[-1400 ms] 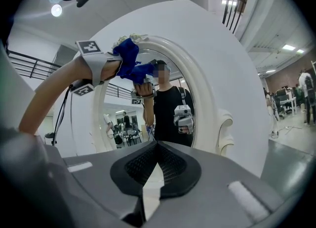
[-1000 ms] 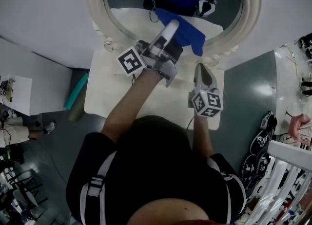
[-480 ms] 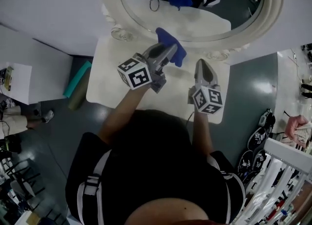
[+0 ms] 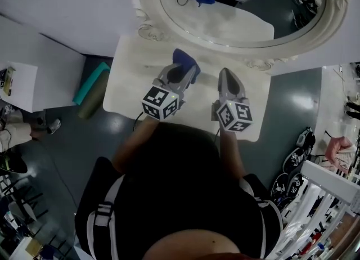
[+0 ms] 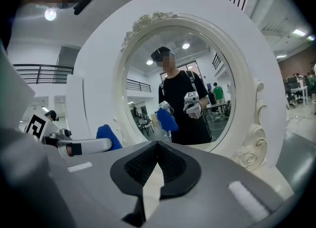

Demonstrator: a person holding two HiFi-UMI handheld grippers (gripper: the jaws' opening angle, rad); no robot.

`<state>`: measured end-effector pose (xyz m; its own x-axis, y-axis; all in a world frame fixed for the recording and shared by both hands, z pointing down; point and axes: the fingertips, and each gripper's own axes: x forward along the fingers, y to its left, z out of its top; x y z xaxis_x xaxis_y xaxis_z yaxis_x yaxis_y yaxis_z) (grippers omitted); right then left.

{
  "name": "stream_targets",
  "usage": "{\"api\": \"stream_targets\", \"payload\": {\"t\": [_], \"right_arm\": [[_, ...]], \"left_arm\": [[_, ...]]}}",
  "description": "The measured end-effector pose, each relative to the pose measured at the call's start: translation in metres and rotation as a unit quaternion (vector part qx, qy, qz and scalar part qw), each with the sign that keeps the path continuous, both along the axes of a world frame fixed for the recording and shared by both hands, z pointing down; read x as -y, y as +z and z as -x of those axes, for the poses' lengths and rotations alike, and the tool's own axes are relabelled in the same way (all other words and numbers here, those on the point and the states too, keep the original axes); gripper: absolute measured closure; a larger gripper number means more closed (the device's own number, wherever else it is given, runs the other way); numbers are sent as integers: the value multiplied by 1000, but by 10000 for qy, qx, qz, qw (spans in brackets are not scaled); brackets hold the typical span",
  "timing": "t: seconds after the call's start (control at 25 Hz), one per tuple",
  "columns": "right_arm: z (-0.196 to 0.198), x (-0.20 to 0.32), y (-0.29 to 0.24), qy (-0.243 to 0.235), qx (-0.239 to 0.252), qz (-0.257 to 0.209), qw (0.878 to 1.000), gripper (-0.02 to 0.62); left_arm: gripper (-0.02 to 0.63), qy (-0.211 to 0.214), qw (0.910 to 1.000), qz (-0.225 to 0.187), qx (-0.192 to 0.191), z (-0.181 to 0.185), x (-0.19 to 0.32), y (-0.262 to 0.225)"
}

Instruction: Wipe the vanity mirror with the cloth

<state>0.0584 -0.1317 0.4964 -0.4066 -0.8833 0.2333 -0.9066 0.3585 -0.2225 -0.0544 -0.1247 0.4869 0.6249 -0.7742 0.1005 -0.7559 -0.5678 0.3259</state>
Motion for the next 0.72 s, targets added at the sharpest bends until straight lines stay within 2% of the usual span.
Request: {"api": "stream_targets", "payload": {"t": [0.16,0.32,0.72], "right_arm": [[20,-6,2,-122,101,-44,9999,595],[30,-11,-2,-104,187,-199,9996,595],[34,-21,3,-58,194,-241,9995,595]], "left_arm": [[568,-253,9995,56,163,21,-4,12],[568,-300,9992,69,253,35,-5,14],[568,-321,9991,60,270,39,-8,20]]}}
